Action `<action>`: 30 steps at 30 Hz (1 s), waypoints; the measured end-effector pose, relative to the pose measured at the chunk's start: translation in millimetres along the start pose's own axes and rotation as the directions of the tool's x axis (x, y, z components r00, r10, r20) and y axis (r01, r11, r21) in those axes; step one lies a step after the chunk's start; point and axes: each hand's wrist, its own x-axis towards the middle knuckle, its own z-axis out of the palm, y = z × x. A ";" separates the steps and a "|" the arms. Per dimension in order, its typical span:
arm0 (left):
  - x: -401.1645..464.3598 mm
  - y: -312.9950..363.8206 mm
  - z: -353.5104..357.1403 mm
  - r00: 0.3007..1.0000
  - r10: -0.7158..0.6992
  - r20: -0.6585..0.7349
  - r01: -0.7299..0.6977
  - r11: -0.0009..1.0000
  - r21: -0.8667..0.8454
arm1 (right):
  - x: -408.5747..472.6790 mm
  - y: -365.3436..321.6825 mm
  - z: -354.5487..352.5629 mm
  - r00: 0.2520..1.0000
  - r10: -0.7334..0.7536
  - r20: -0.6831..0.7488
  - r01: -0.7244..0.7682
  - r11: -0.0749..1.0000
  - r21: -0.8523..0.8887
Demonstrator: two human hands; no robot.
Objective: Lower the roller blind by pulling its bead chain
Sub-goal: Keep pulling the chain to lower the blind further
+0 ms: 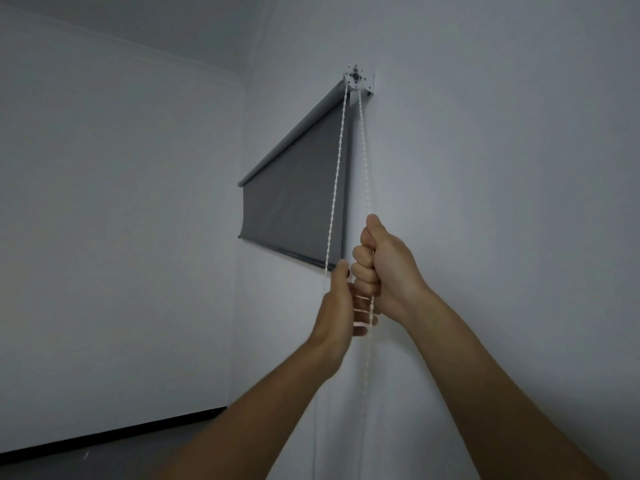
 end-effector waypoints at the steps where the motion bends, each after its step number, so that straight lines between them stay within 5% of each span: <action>1: 4.2 4.2 -1.4 1.000 0.006 -0.001 -0.006 1.000 -0.009 | -4.0 3.6 -0.8 1.000 0.002 -0.003 -0.002 1.000 0.000; 13: 34.3 69.4 3.6 0.989 -0.039 0.143 0.037 0.999 0.011 | -46.2 40.9 -5.6 0.999 0.026 -0.018 -0.028 0.996 -0.086; 18: 37.5 77.1 14.7 0.991 -0.102 0.090 0.106 0.994 -0.038 | -46.8 54.7 -10.2 0.999 0.036 0.002 -0.036 0.988 -0.148; 25: 31.6 67.4 24.0 0.965 0.220 -0.143 -0.197 0.968 0.156 | -29.2 54.5 -17.6 0.967 0.175 -0.185 -0.202 0.970 -0.136; 30: 21.0 55.3 15.1 0.941 0.309 -0.140 -0.261 0.922 0.285 | -3.5 23.7 -11.9 0.985 0.155 -0.073 -0.154 0.988 0.011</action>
